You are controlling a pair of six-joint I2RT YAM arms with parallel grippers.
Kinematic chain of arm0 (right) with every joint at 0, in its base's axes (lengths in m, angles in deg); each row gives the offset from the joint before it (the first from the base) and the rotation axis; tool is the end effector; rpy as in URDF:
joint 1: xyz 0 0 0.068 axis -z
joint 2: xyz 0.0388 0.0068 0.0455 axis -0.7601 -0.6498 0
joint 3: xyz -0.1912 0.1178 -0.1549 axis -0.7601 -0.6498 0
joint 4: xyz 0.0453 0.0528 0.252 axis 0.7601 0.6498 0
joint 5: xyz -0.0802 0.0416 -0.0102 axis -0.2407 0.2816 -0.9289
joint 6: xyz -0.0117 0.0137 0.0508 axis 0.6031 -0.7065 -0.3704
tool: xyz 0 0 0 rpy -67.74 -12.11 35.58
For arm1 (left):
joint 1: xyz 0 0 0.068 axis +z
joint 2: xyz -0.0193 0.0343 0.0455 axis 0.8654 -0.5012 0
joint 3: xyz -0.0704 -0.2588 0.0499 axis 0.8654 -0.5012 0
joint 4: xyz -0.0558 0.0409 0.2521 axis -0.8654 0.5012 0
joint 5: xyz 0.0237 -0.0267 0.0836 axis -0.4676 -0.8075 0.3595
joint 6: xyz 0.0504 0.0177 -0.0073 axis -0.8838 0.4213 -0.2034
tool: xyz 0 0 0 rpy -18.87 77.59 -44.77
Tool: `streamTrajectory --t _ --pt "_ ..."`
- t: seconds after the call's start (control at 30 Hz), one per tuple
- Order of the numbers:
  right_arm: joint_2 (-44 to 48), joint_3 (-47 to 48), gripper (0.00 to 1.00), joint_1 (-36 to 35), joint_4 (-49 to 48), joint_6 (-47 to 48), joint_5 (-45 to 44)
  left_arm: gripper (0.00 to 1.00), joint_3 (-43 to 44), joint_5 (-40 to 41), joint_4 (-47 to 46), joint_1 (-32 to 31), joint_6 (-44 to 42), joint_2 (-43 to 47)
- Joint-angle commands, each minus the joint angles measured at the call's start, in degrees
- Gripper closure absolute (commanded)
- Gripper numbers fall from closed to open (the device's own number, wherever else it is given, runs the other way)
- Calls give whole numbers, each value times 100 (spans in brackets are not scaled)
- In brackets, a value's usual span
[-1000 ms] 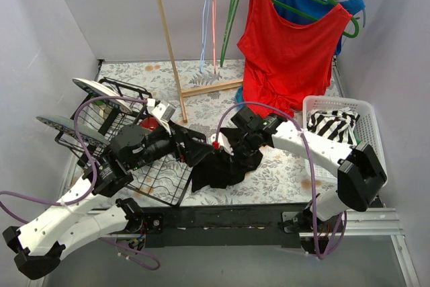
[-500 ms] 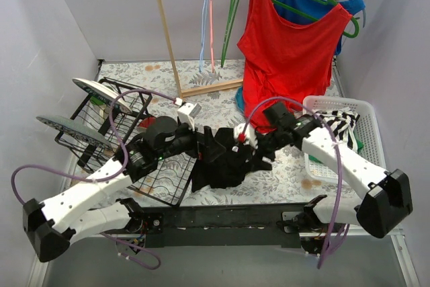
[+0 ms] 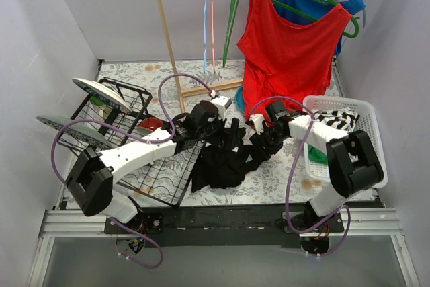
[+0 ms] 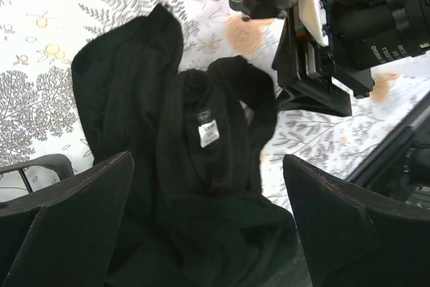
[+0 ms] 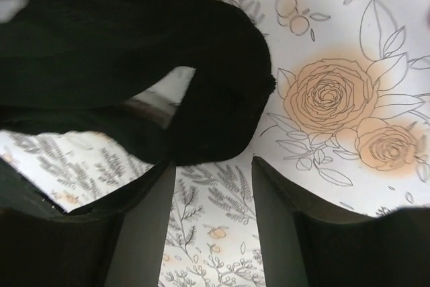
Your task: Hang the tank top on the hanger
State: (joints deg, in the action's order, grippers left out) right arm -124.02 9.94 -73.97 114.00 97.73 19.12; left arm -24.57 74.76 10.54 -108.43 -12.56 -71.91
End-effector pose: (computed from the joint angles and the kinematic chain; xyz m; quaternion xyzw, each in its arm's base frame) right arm 0.2525 0.1278 0.1833 -0.4007 0.8847 0.1693 0.1674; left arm 0.2127 -0.2429 0.2720 -0.0797 0.8954 -0.3672 0.2388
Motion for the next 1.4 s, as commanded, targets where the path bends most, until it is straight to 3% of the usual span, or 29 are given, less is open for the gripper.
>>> streamTrajectory --t 0.0,0.1,0.2,0.23,0.27,0.43,0.6,0.8,0.87,1.03,1.17,1.27,1.37 --pt "-479 75 46 -12 -225 -454 -307 7 143 195 36 -18 -169 -174" --pt "-656 58 50 -3 -233 -454 -334 8 82 423 -25 -18 -195 -254" --pt "-692 22 79 -12 -198 -375 -220 9 64 494 -34 -18 -257 -315" --pt "-657 31 97 -12 -181 -340 -219 9 64 485 -26 -18 -292 -333" --pt "-569 101 99 -12 -163 -252 -298 11 73 468 -26 -18 -327 -359" --pt "555 505 99 75 -242 222 -1640 13 204 424 -52 -18 -565 -482" --pt "1284 770 99 155 -128 688 -2126 18 520 354 -105 -18 -688 -903" --pt "1602 524 99 173 -101 706 -2188 26 1057 362 -61 -18 -767 -1439" --pt "1672 418 99 173 -137 698 -2241 34 1241 502 18 -18 -776 -1685" --pt "1813 392 99 199 -154 671 -2171 37 1461 1037 291 -18 -802 -2108" --pt "1813 418 99 190 -145 663 -2127 50 1576 1442 448 -18 -828 -2423" --pt "1822 409 99 190 -145 645 -2074 54 1664 1444 484 -18 -864 -2574" --pt "1848 392 99 190 -128 619 -2056 76 1716 1338 546 -9 -855 -2714"
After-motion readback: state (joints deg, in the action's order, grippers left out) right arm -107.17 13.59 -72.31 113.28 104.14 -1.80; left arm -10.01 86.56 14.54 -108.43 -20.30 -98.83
